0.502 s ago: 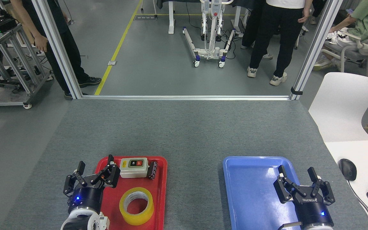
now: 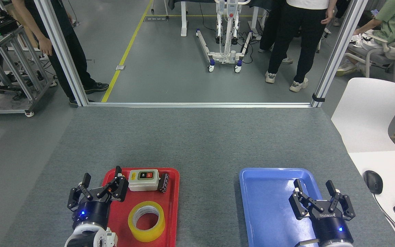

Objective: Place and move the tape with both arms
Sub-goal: 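Move the left gripper down onto the yellow tape roll in the red tray, then grasp the yellow tape roll with the left gripper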

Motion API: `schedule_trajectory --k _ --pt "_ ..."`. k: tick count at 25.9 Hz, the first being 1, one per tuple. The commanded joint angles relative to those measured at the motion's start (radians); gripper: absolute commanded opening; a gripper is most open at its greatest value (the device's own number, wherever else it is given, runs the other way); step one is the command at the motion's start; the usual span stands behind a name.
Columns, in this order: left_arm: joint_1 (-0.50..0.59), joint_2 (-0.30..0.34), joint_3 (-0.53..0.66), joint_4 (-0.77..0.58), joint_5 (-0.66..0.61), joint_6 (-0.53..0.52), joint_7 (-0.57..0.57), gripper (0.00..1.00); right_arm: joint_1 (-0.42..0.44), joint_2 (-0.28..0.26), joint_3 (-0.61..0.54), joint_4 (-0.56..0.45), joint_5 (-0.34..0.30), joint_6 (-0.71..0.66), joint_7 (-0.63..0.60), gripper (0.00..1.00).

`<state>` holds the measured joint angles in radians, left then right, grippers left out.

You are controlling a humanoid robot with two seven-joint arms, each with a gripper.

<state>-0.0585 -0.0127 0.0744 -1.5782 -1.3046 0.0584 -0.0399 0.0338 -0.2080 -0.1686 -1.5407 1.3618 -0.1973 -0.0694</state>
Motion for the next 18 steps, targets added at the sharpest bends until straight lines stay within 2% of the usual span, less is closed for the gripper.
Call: schedule_trajectory --k 1,6,8,10,12,14,18 --pt "0.002 0.003 -0.001 -0.019 -0.002 -0.005 0.000 0.99 0.000 0.002 0.017 0.001 0.052 0.022 0.005 1.00" --pt "0.028 0.003 -0.016 -0.079 -0.019 -0.003 -0.017 0.99 -0.014 0.013 0.029 0.001 0.068 0.027 0.005 1.00" --pt "0.034 -0.001 -0.077 -0.088 -0.024 0.018 -0.040 0.99 -0.020 0.013 0.029 0.001 0.068 0.029 0.005 1.00" --pt "0.043 -0.004 -0.134 -0.088 -0.045 0.069 -0.115 0.99 -0.022 0.010 0.031 -0.001 0.068 0.030 0.005 1.00" --pt "0.057 -0.007 -0.189 -0.088 -0.050 0.112 -0.238 0.99 -0.022 0.009 0.031 -0.001 0.068 0.030 0.005 1.00" --pt "0.060 -0.016 -0.222 -0.086 -0.050 0.126 -0.327 0.99 -0.022 0.006 0.031 -0.001 0.068 0.030 0.005 1.00" --pt "0.060 -0.044 -0.226 -0.082 -0.053 0.129 -0.367 0.99 -0.022 0.009 0.031 -0.002 0.059 0.032 0.003 1.00"
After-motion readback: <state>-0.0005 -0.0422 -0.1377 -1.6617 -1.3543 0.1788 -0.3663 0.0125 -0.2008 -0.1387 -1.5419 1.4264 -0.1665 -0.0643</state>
